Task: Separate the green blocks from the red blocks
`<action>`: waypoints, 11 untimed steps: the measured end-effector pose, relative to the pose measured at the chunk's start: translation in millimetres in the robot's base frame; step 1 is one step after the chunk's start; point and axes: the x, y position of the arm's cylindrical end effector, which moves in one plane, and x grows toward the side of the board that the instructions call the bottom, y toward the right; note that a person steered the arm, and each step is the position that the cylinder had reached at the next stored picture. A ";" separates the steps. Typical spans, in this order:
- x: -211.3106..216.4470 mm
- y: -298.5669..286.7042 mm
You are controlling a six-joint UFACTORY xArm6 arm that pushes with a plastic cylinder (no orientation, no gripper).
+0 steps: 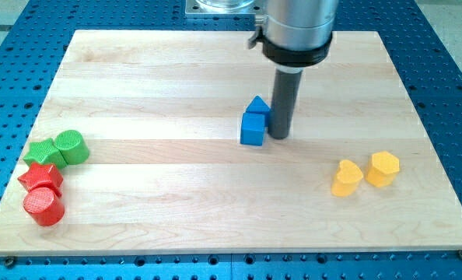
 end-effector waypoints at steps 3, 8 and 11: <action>-37.1 -54.0; -58.3 -330.3; 95.5 -378.5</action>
